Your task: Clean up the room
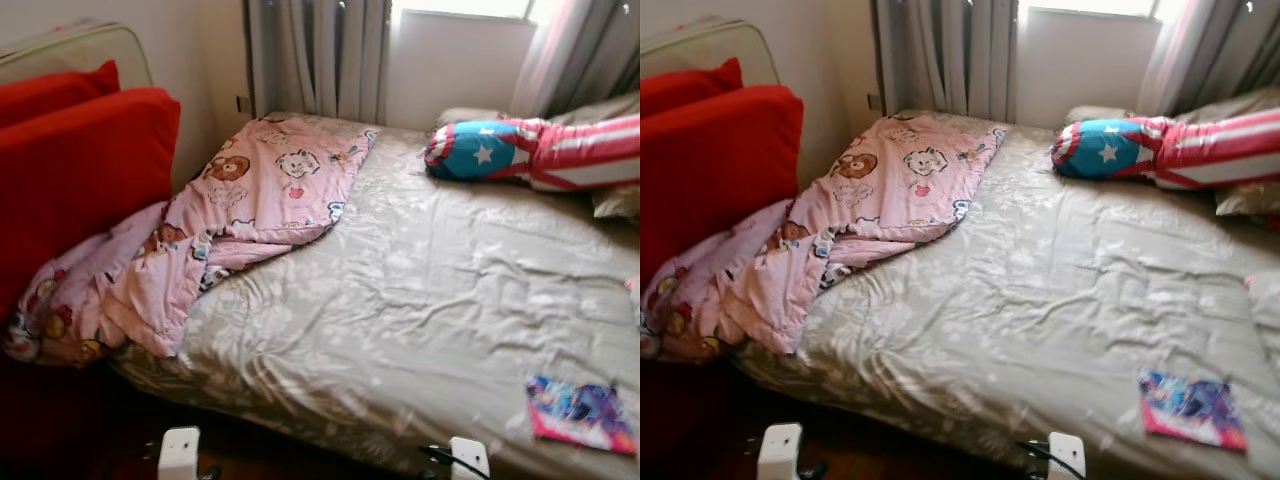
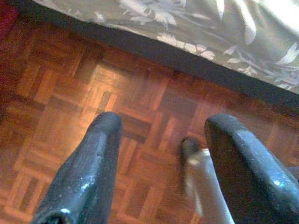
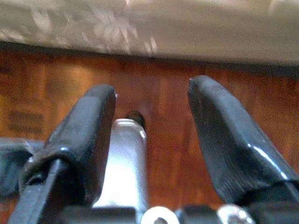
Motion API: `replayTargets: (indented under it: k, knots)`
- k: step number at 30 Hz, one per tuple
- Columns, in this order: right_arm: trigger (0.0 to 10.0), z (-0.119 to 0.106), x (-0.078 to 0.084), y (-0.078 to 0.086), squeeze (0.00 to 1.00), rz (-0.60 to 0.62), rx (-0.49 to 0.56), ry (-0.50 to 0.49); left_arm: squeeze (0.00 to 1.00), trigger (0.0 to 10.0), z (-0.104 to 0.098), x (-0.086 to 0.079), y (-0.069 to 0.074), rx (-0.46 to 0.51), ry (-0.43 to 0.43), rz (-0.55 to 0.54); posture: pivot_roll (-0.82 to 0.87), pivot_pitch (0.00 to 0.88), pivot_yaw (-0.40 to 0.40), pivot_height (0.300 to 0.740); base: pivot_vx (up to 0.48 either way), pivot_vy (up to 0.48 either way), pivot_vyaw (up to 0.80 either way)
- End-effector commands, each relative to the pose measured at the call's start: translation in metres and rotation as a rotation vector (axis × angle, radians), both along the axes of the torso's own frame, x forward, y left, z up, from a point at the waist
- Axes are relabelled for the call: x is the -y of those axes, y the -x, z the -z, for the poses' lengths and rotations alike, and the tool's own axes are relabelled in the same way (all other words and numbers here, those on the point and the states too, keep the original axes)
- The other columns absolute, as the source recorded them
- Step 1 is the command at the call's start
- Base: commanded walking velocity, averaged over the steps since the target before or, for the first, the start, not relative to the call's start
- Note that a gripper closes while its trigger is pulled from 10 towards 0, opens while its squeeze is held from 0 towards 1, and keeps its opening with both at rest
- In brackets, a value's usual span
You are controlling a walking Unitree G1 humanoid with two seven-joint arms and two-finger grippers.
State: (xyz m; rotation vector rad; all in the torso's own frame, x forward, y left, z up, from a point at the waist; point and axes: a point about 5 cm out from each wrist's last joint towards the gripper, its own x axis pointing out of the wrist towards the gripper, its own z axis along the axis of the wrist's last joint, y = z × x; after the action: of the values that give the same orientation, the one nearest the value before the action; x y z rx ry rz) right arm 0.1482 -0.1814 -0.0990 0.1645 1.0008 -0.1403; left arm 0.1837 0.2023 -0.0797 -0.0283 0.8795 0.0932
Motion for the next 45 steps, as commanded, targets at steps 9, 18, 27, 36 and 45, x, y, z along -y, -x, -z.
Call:
replayTargets:
  k: [9,18,27,36,45]
  knots:
    - [10.0,-0.0031,-0.0039,-0.0084,0.0,-0.009,0.029,-0.006,0.0,10.0,-0.0007,-0.0072,0.0006,-0.011,-0.024,0.005,-0.02,0.0,-0.028,0.74,0.0,0.48,0.0]
    - [10.0,-0.003,-0.0039,-0.0081,0.0,-0.011,0.029,-0.005,0.0,10.0,-0.0004,-0.0059,0.0008,-0.009,-0.022,0.007,-0.02,0.0,-0.029,0.74,0.0,0.48,0.0]
    - [10.0,-0.0029,-0.0035,-0.0078,0.0,-0.015,0.028,-0.005,0.0,10.0,-0.0007,-0.006,0.0005,-0.005,-0.027,0.012,-0.01,0.0,-0.029,0.74,0.0,0.399,0.0]
    - [10.0,-0.0032,-0.0039,-0.0084,0.0,-0.047,0.029,0.004,0.0,10.0,-0.0013,-0.0072,0.0002,-0.001,-0.03,0.017,-0.01,0.0,-0.028,0.74,0.0,0.0,0.12]
    - [10.0,-0.0029,-0.0039,-0.0077,0.0,-0.046,0.026,0.002,0.0,10.0,-0.0014,-0.0078,0.0001,-0.002,-0.028,0.019,-0.01,0.0,-0.027,0.74,0.0,0.0,0.78]
